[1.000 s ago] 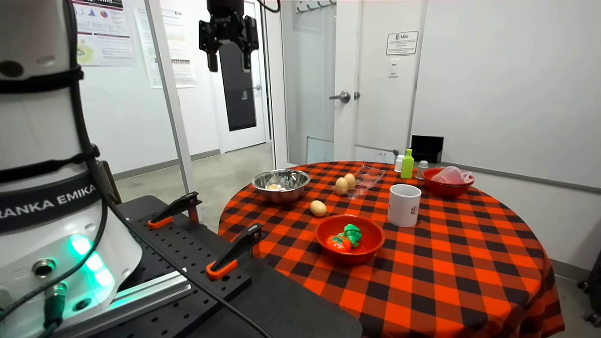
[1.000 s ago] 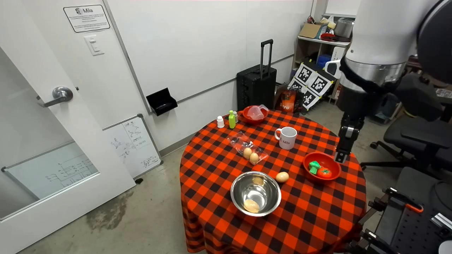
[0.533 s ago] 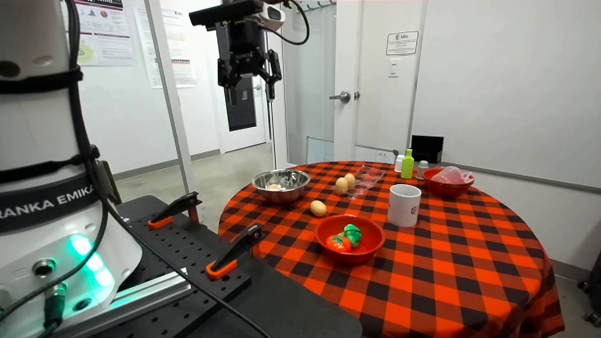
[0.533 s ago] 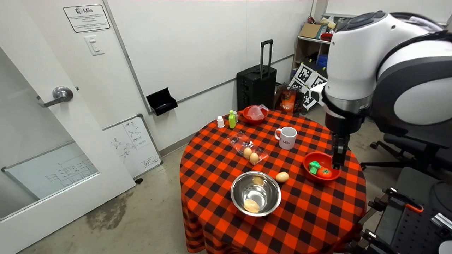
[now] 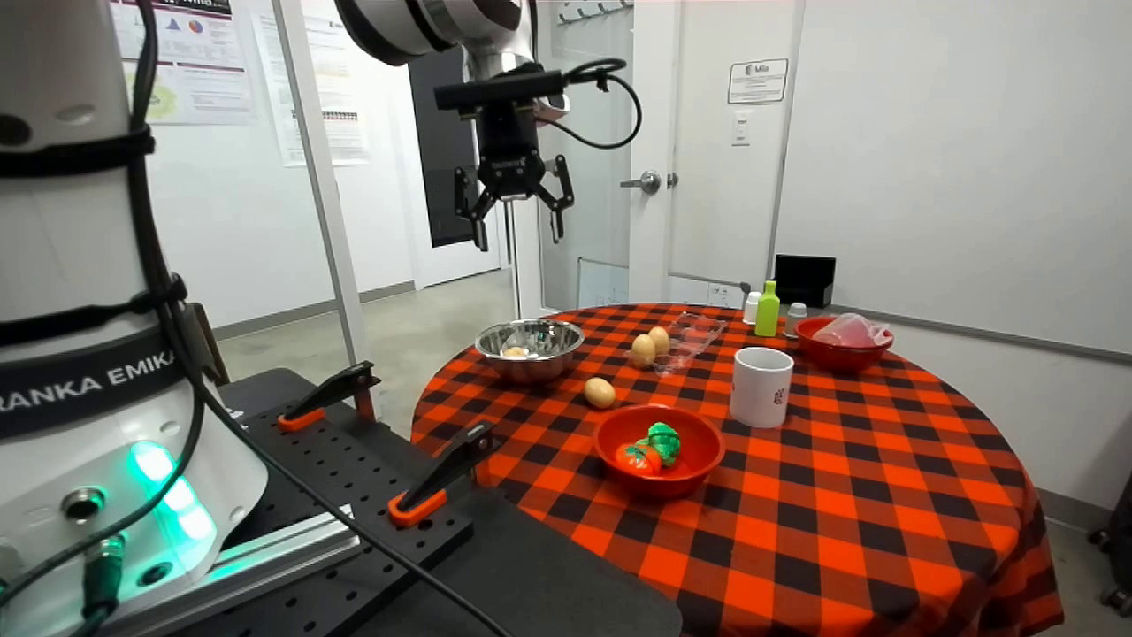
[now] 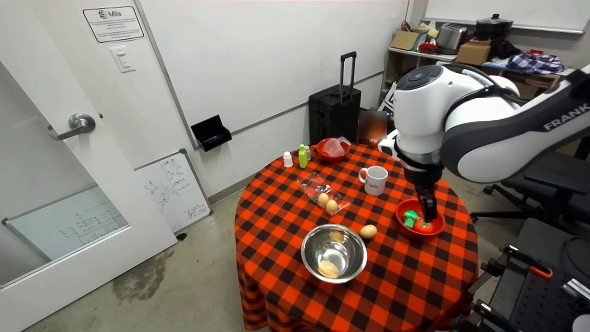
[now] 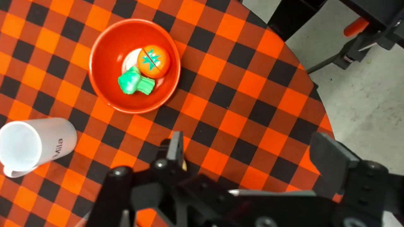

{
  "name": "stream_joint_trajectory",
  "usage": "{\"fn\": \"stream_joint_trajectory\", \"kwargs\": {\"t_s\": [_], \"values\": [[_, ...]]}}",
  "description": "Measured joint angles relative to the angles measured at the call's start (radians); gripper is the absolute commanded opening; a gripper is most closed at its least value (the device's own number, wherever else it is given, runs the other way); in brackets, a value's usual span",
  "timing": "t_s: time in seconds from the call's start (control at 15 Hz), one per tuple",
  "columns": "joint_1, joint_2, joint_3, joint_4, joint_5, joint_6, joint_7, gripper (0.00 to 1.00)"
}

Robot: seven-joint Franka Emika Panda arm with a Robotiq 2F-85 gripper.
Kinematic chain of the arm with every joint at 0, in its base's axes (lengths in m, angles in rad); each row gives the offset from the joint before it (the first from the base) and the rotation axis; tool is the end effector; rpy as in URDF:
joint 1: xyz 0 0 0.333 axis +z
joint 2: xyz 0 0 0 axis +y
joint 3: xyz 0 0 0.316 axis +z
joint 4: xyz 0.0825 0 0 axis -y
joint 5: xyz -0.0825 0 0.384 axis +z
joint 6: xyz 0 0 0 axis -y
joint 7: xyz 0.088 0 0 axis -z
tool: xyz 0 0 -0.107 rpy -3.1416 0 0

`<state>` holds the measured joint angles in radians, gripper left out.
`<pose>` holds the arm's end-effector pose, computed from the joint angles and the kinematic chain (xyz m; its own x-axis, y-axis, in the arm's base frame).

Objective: Pick up the egg on the table and put it in the silver bowl.

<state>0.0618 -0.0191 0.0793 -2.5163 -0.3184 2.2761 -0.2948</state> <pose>0.4332 0.0537 0.2701 0.7616 0.5826 -0.2840 0.6297 -0.7687 0.1118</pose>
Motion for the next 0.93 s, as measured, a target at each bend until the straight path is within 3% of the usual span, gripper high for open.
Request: {"fn": "stream_joint_trajectory", "kwargs": {"t_s": [0.27, 0.93], "values": [[-0.018, 0.149, -0.022, 0.109, -0.027, 0.000, -0.211, 1.00], [-0.018, 0.492, -0.007, 0.387, -0.035, 0.001, -0.236, 1.00]]}}
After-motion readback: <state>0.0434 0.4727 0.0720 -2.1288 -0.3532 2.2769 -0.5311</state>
